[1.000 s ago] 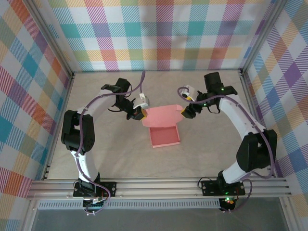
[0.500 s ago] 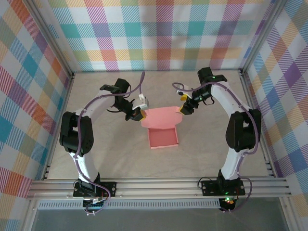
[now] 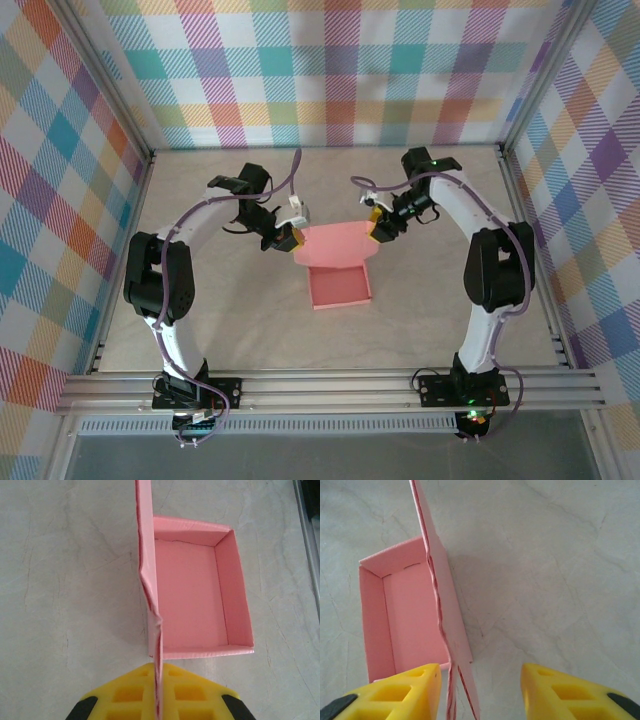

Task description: Fold the paper box

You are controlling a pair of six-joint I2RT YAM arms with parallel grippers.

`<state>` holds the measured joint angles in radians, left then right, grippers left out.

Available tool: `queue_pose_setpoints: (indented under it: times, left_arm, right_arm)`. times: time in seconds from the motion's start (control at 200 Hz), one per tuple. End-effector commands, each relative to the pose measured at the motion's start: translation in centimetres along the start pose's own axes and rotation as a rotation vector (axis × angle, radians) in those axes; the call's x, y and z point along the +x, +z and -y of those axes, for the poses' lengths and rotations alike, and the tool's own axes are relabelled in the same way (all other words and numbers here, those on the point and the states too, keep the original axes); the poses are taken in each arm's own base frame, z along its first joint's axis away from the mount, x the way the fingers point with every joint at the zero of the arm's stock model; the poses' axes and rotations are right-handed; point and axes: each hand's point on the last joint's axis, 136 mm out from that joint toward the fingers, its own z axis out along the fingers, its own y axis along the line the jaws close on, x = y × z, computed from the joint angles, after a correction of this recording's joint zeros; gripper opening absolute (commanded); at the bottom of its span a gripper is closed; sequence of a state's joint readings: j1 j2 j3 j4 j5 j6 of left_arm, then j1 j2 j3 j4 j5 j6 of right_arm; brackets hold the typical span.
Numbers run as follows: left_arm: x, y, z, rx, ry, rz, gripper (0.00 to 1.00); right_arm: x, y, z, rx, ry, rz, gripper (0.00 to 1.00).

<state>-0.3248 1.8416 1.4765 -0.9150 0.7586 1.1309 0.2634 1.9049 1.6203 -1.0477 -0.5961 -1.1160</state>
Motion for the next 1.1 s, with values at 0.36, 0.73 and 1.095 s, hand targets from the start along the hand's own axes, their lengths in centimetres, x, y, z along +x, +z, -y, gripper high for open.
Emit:
queue_pose_setpoints:
  times: [0.36,0.73,1.095]
  left_arm:
    - [-1.1,-1.0,1.4,0.011,0.028,0.021,0.00]
    - [-0.8,-0.8,1.3,0.010,0.019,0.004,0.00]
    - [-1.0,-1.0,1.4,0.009,0.022,0.009,0.00]
  right_arm:
    - [0.6,0.5,-1.2,-0.084,0.036,-0.006,0.33]
    - [-0.1,-0.7,-1.5,-0.075,0.033,0.026,0.29]
    - [0.1,-0.7,-1.6,-0.068,0.046,0.015,0.08]
